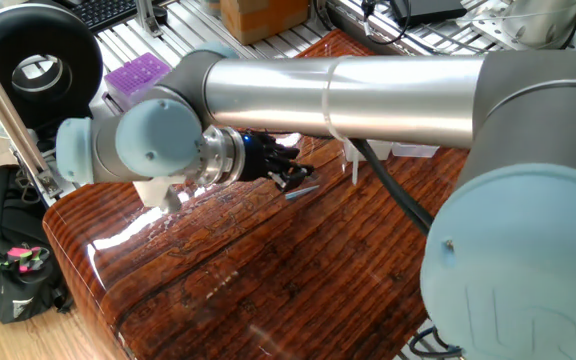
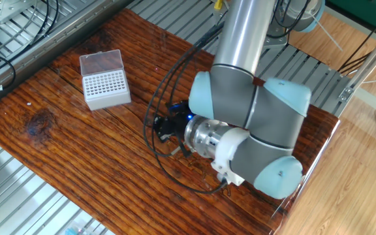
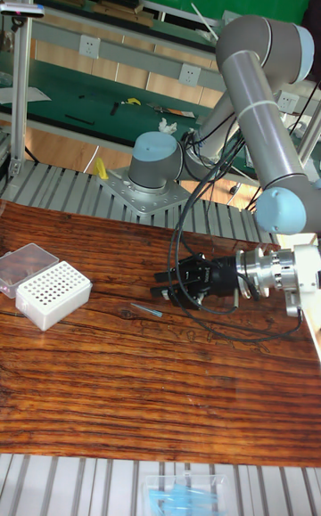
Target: Insert a medium pipette tip into the holder for medium pipette tips
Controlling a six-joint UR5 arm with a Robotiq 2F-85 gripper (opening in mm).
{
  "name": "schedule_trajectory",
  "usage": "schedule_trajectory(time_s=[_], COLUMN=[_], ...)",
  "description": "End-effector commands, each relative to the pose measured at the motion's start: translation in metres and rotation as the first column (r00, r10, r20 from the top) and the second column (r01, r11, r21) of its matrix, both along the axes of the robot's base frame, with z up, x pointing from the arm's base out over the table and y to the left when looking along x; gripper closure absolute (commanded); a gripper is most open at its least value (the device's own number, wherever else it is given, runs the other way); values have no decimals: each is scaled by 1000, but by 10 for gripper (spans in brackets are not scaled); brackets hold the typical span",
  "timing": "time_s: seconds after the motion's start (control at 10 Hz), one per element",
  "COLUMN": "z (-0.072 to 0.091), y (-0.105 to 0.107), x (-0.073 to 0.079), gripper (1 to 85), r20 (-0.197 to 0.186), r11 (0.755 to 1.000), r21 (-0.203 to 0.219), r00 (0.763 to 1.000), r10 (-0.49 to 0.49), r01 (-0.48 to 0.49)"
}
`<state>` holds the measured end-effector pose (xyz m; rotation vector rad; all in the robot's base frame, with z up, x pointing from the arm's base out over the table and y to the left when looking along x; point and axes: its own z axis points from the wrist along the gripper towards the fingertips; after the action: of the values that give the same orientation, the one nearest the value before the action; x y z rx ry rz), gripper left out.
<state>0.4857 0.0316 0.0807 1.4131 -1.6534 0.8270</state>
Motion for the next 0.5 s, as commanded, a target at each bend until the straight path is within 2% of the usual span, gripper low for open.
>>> schedule_trajectory(time_s=[0.0, 0.1, 0.2, 0.3, 0.4], z=[6, 0, -9, -14, -14], y=[22, 28, 31, 28, 21], x=[-5, -6, -8, -10, -14], gripper=[447, 447, 450, 453, 523], r20=[22, 34, 62, 105, 155], r11=[999, 998, 996, 992, 985], r21=[-30, -26, -7, -7, -20], r00=[999, 998, 994, 987, 974], r10=[-36, -60, -88, -126, -168], r01=[37, 61, 89, 127, 173])
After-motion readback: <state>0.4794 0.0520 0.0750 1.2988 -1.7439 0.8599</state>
